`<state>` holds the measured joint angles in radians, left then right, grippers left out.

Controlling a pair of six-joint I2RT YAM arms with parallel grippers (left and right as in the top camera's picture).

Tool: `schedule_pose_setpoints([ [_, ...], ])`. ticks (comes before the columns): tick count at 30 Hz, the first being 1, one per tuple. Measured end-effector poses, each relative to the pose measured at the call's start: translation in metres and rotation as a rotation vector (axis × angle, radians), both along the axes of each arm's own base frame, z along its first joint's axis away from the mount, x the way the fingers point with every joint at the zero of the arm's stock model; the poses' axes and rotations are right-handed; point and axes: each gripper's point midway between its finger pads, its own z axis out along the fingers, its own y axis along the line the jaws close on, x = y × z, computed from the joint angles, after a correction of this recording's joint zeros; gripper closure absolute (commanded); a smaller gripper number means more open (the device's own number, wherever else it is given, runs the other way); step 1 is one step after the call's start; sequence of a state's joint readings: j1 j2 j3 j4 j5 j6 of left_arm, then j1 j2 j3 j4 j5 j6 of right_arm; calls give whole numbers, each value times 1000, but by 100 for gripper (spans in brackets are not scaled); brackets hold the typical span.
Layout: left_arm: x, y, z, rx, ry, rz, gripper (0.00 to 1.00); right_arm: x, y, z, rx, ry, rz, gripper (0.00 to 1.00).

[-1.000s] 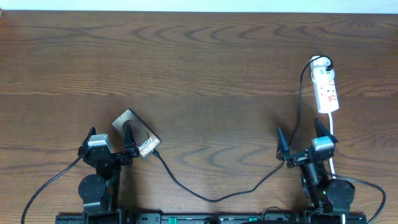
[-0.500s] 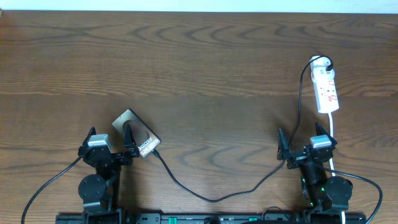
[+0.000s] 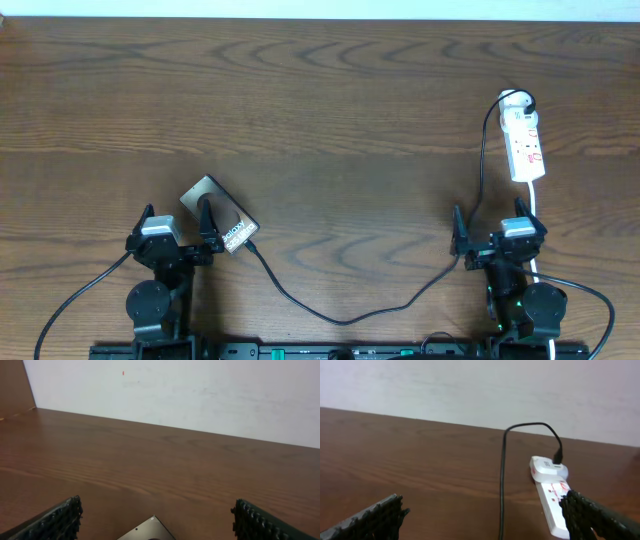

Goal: Plug charger to phone and switch on socket

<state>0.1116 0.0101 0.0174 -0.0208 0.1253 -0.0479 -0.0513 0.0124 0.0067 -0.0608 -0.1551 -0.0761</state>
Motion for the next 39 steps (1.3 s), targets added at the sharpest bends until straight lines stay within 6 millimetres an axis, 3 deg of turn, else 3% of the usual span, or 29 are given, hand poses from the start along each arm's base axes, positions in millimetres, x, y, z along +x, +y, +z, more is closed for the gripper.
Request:
schedule_pose_setpoints([
  [39,0,0,0,0,0,0,6,0,-6,-1,31,5,-35,1],
])
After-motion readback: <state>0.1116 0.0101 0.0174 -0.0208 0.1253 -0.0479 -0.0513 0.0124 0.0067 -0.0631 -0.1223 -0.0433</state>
